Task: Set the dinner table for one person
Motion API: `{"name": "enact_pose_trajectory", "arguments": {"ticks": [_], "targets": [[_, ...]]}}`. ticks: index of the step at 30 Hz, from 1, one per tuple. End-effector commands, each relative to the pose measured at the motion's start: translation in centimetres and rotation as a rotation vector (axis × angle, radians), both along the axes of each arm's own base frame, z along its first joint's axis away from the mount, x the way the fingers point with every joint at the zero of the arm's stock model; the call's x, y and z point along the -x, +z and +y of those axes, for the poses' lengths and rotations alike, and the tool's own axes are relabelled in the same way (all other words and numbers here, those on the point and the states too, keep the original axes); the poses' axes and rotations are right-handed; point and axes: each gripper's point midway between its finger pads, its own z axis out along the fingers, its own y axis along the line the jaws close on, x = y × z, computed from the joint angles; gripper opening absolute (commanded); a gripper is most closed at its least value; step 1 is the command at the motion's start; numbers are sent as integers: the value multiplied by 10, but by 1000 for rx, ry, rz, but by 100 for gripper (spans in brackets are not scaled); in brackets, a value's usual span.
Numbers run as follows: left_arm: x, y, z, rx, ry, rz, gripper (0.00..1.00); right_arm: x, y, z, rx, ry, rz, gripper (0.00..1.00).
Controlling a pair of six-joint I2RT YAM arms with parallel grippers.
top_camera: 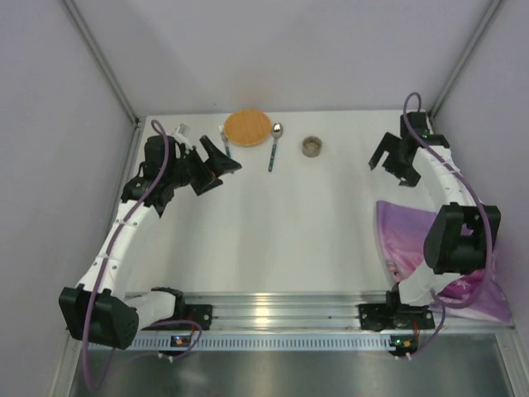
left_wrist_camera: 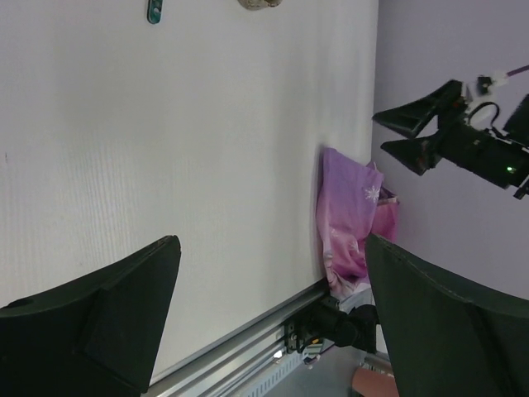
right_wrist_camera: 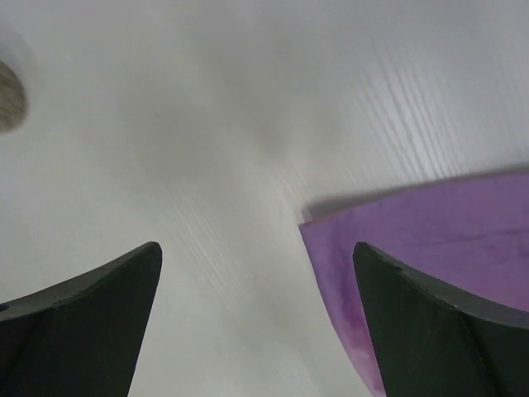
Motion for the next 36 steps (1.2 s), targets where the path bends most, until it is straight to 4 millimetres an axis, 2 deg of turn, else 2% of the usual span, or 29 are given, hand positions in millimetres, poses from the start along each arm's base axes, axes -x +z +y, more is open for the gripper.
{"name": "enact_pose_trajectory", "arguments": {"ticks": [1,2,11,14,15,20,21,23,24,26,27,30,31,33,34,36], "targets": [[17,13,0,2,-24,-54,99,48,-29,6,23,-8,200,100],[21,12,2,-6,-25,-46,99,50,-35,18,28,25,218,100],[24,7,5,-25,-17,-31,98,79,-100,19,76,43,414,96],[24,6,7,-32,-5,-27,98,83,-117,12,111,46,461,87],[24,5,7,-33,-3,-24,98,83,-121,11,116,51,468,79],[29,2,13,-55,26,-15,98,81,-143,6,131,62,507,59],[30,0,15,-60,34,-13,98,81,-145,7,132,65,510,44],[33,-2,17,-63,42,-8,98,78,-150,6,133,67,515,29],[34,-2,17,-63,45,-7,98,78,-151,7,131,68,516,15],[36,-4,19,-69,57,0,98,76,-153,11,127,86,520,0],[37,-5,20,-70,60,2,97,75,-153,15,127,96,516,0],[38,-7,24,-86,83,7,98,69,-147,57,166,233,500,0],[36,-7,28,-102,103,6,97,69,-140,89,188,316,488,0],[38,-9,36,-135,139,22,98,73,-132,128,178,405,464,0],[38,-2,41,-150,160,6,98,82,-122,168,156,486,433,0],[36,-1,60,-219,255,8,98,95,-111,211,121,585,402,0]]}}
